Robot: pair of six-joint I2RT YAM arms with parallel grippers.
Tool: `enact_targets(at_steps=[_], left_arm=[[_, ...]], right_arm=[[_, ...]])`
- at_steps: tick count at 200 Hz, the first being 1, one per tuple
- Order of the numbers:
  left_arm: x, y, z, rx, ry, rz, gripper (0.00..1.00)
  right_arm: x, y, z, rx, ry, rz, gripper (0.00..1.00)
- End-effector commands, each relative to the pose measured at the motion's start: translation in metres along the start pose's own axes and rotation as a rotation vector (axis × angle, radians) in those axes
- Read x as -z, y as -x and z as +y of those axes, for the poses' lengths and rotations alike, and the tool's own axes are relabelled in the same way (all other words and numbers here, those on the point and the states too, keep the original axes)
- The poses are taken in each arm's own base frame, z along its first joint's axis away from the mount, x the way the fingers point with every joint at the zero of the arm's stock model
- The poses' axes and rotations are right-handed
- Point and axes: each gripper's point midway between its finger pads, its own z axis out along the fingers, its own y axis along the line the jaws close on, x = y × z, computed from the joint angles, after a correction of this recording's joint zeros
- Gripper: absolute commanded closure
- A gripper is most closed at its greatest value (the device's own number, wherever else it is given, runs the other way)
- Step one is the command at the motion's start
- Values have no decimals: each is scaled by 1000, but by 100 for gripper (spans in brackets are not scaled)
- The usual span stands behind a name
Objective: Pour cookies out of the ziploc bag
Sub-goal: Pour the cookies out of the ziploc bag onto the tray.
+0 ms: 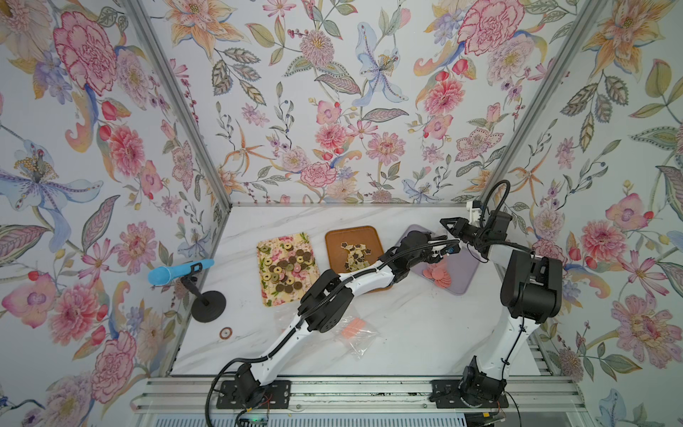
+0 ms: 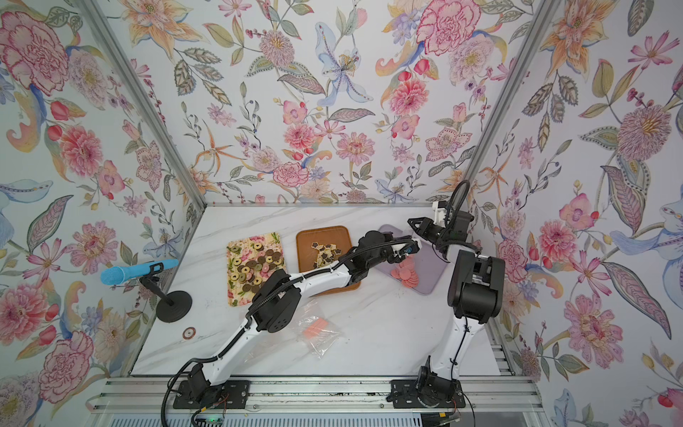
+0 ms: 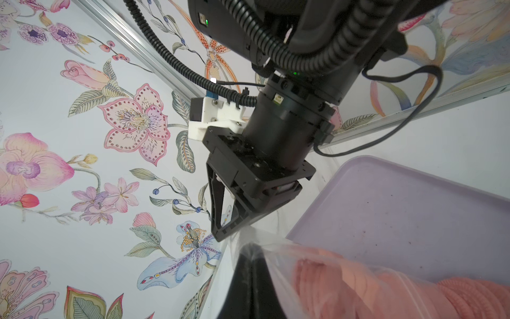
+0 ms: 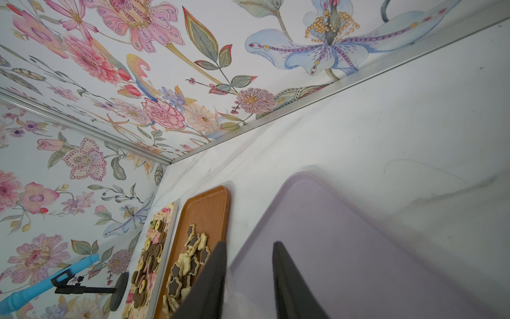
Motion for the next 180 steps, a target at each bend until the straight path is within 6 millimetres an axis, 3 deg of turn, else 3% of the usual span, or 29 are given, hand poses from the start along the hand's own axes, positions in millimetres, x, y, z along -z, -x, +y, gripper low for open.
enact_targets(at_steps=[1,28,44,62,112,180], left_arm=[[7,31,20,-12,37,-66,100],[6,32,19,-11,35,-67,100],[7,32,20,-11,36,-67,100],[7,32,19,-12,36,-65,100],[6,24,20,-16,48,-42,100],[0,1,50,62,86,0,100]], right_arm=[[-3,-6,2,22,5,52,68],[-3,-8,5,31,30,73,70],[-3,-8,9,35,48,77,80],[-2,-6,11,33,56,69,100],[6,3,11,43,42,5,100],[18,26,32,119,71,-94,100]])
